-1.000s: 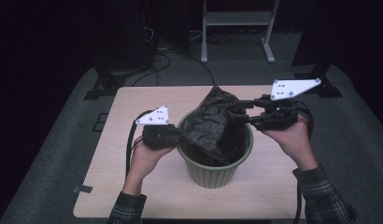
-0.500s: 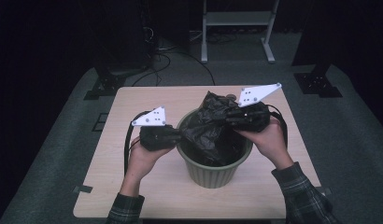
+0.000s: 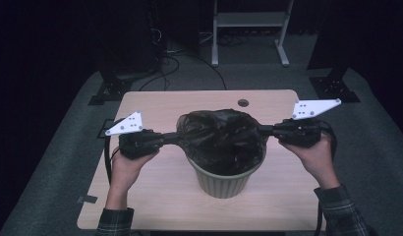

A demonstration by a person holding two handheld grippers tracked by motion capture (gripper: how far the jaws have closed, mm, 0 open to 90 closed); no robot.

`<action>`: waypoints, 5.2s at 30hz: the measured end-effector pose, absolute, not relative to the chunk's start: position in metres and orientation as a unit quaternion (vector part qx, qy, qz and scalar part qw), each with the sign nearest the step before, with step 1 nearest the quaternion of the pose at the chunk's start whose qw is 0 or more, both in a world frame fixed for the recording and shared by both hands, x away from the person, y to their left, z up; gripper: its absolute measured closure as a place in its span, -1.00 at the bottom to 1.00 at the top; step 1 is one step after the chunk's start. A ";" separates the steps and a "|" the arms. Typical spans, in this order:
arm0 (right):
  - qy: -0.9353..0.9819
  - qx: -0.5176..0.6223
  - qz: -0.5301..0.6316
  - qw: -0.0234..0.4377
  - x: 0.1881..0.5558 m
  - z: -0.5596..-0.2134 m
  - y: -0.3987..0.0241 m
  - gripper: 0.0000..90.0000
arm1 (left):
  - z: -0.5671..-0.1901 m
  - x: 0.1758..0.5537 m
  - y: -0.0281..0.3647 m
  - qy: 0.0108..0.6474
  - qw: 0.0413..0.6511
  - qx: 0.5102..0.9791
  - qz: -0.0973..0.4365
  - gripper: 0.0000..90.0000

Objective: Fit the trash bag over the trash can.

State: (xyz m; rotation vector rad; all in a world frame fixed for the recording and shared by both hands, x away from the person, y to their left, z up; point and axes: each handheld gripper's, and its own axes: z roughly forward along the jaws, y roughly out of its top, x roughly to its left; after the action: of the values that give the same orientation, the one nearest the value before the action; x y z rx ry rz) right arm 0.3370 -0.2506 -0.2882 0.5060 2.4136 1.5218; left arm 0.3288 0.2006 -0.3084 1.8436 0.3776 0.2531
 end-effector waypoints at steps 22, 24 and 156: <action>0.798 0.192 0.545 0.169 0.326 -0.256 -0.282 0.57 | -0.304 0.333 0.190 0.147 0.578 0.798 0.091 0.95; 0.796 0.186 0.550 0.173 0.324 -0.248 -0.278 0.52 | -0.303 0.333 0.187 0.143 0.576 0.800 0.091 0.94; 0.844 0.132 0.500 0.141 0.316 -0.280 -0.195 1.00 | -0.279 0.353 0.114 0.103 0.575 0.809 0.061 0.99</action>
State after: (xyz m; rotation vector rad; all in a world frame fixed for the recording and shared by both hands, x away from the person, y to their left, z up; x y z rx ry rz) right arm 0.3155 -0.1952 -0.2801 0.3804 2.4390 1.4436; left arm 0.3533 0.1135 -0.2791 1.8945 0.2410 0.1435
